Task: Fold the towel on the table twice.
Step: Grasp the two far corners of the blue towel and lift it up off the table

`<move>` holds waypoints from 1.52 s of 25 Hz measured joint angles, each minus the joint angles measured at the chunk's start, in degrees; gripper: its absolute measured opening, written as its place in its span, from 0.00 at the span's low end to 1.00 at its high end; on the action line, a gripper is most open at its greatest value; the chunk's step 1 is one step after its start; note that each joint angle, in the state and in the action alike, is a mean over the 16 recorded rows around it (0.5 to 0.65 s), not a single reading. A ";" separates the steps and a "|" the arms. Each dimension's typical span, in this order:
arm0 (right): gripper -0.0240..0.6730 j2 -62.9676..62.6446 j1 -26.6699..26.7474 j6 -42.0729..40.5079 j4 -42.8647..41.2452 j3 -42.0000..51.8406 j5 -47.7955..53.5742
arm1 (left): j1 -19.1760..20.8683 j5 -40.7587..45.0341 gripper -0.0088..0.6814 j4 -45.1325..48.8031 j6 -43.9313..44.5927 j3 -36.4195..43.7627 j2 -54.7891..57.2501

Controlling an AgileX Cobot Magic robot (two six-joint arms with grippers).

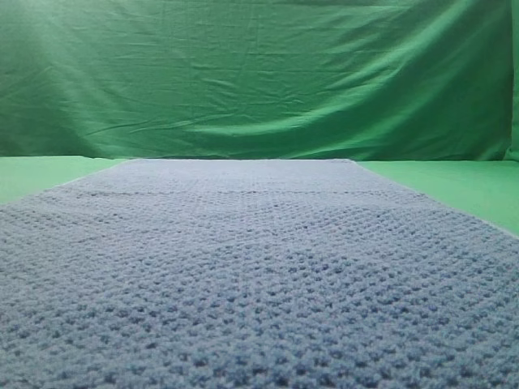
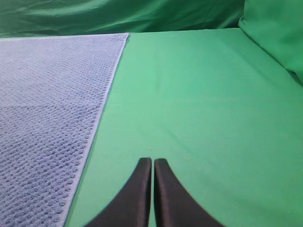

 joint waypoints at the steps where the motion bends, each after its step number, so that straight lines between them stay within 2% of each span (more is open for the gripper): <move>1: 0.03 0.00 0.00 0.00 0.10 0.00 -0.04 | 0.00 0.00 0.01 -0.03 0.00 0.00 0.00; 8: 0.03 0.00 0.00 0.00 2.63 0.00 -3.54 | 0.00 -3.51 0.01 -3.46 0.00 0.00 0.00; 18: 0.03 0.00 0.00 0.00 7.68 -0.02 -15.91 | 0.00 -22.20 0.01 -10.81 0.00 -0.08 0.00; 22: 0.03 0.16 0.00 -0.05 8.40 -1.43 -18.72 | 0.00 -25.59 0.01 -11.20 0.00 -1.87 0.20; 26: 0.03 1.93 0.00 -1.04 8.41 -5.58 -15.71 | 0.00 -21.67 0.01 -10.20 0.00 -6.20 1.70; 38: 0.03 14.36 0.00 -7.10 8.49 -21.00 -0.66 | 0.00 -1.35 0.01 -8.94 -0.05 -20.79 9.50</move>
